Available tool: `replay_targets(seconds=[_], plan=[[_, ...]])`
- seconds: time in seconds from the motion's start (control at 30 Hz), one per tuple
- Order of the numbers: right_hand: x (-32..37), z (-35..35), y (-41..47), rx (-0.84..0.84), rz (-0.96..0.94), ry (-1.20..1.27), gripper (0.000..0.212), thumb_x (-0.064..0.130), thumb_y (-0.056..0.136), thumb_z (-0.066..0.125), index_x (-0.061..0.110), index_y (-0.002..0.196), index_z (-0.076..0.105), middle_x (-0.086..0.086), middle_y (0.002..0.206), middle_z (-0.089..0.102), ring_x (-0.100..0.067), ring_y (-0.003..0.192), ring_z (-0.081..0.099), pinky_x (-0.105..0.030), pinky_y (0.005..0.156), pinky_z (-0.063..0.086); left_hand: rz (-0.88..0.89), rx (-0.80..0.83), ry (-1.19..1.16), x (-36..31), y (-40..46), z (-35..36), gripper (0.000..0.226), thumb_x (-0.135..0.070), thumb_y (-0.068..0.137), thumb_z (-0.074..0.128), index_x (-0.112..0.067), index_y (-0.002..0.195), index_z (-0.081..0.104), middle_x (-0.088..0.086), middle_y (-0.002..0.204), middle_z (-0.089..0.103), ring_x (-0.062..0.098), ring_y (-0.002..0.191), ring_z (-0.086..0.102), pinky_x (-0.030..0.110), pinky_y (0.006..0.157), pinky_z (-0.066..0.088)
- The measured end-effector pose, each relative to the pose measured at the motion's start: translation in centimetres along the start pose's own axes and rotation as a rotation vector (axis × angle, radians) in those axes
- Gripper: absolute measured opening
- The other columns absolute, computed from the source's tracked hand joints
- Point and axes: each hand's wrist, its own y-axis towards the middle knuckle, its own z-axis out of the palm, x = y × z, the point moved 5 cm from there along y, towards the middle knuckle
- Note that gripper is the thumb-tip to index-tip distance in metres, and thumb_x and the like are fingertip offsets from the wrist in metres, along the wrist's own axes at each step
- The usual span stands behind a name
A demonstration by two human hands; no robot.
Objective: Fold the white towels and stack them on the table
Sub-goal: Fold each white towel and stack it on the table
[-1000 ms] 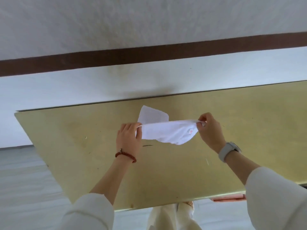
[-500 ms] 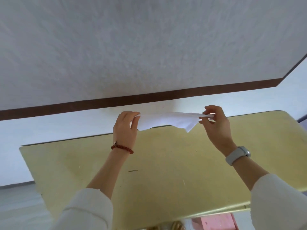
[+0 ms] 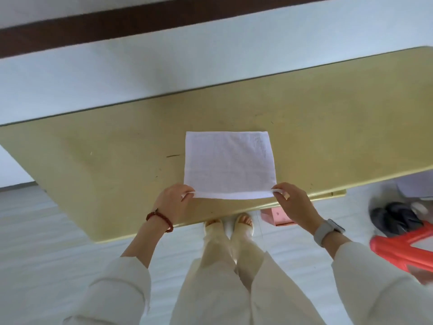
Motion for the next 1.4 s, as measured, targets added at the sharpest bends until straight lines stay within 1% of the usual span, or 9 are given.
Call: replay_targets(seconds=[0.2,0.33,0.53,0.67,0.83,1.0,1.1,1.2,1.4], plan=[[-0.1,-0.6,1.8,-0.077,0.044,0.001,0.018,0.007,0.088,0.055,0.006,0.103,0.064,-0.007,0.079,0.057,-0.023,0.079,0.051,-0.02,0.067,0.028,-0.171,-0.065,-0.279,0.0,2.3,-0.8,0.005,-0.017,0.084,0.064,-0.012,0.087,0.066,-0.009,0.07,0.056,0.006,0.061,0.045,0.008,0.056,0.035],[1.8,-2.3,4.9,-0.199,0.018,0.139,0.016,0.006,0.088,0.055,0.005,0.102,0.062,-0.001,0.08,0.059,-0.017,0.074,0.054,-0.014,0.062,0.035,-0.193,-0.146,-0.515,-0.9,5.4,-2.1,0.01,-0.017,0.086,0.062,-0.021,0.078,0.06,-0.009,0.073,0.058,0.003,0.066,0.05,0.01,0.059,0.04],[2.2,-2.8,10.0,-0.3,0.074,0.258,0.015,0.01,0.091,0.051,0.005,0.101,0.061,-0.001,0.082,0.059,-0.015,0.074,0.053,-0.004,0.061,0.037,-0.199,-0.237,-0.55,-1.3,10.6,-2.3,0.019,-0.019,0.09,0.052,-0.005,0.078,0.058,0.005,0.072,0.043,0.012,0.065,0.037,0.021,0.055,0.03],[2.0,-2.6,12.8,-0.341,0.082,0.255,0.017,0.011,0.091,0.05,0.006,0.103,0.061,0.0,0.084,0.059,-0.012,0.075,0.053,-0.004,0.061,0.038,-0.23,-0.289,-0.542,-0.6,13.1,-1.9,0.028,-0.019,0.089,0.055,-0.011,0.063,0.046,-0.004,0.058,0.035,-0.001,0.046,0.033,0.011,0.046,0.026],[1.6,-1.4,14.9,-0.339,0.126,0.18,0.019,0.012,0.091,0.048,0.006,0.104,0.06,-0.002,0.08,0.058,-0.006,0.064,0.049,-0.01,0.059,0.04,-0.235,-0.356,-0.392,0.4,14.4,-1.4,0.021,-0.022,0.087,0.055,-0.018,0.067,0.05,-0.006,0.062,0.045,0.003,0.053,0.04,0.009,0.048,0.032],[1.8,-0.2,15.0,-0.44,0.05,-0.133,0.03,0.005,0.085,0.05,0.004,0.115,0.056,-0.017,0.112,0.051,-0.029,0.1,0.047,-0.027,0.085,0.034,-0.127,-0.543,-0.019,-0.3,14.6,-1.4,0.022,-0.022,0.086,0.057,-0.011,0.104,0.061,0.004,0.099,0.057,0.021,0.087,0.053,0.024,0.07,0.035],[4.1,0.5,15.2,-0.482,-0.193,-0.281,0.029,0.01,0.083,0.051,0.009,0.109,0.062,-0.014,0.105,0.058,-0.033,0.096,0.052,-0.036,0.079,0.036,0.175,-0.581,0.213,-1.6,15.1,-0.7,0.021,-0.023,0.082,0.055,-0.014,0.097,0.067,0.009,0.096,0.062,0.03,0.092,0.053,0.037,0.076,0.042],[6.6,2.5,15.6,-0.414,-0.398,-0.356,0.025,0.018,0.083,0.05,0.013,0.1,0.068,-0.007,0.094,0.063,-0.027,0.089,0.055,-0.033,0.076,0.036,0.377,-0.554,0.269,-2.8,15.5,0.6,0.017,-0.024,0.082,0.055,-0.018,0.086,0.07,0.003,0.089,0.064,0.02,0.094,0.042,0.038,0.076,0.041],[7.8,4.9,16.6,-0.375,-0.414,-0.401,0.015,0.021,0.08,0.053,0.016,0.083,0.066,-0.001,0.087,0.061,-0.023,0.081,0.053,-0.032,0.072,0.035,0.432,-0.581,0.299,-3.2,16.1,1.2,0.012,-0.025,0.08,0.06,-0.017,0.077,0.067,0.0,0.081,0.063,0.017,0.089,0.04,0.03,0.08,0.029]])
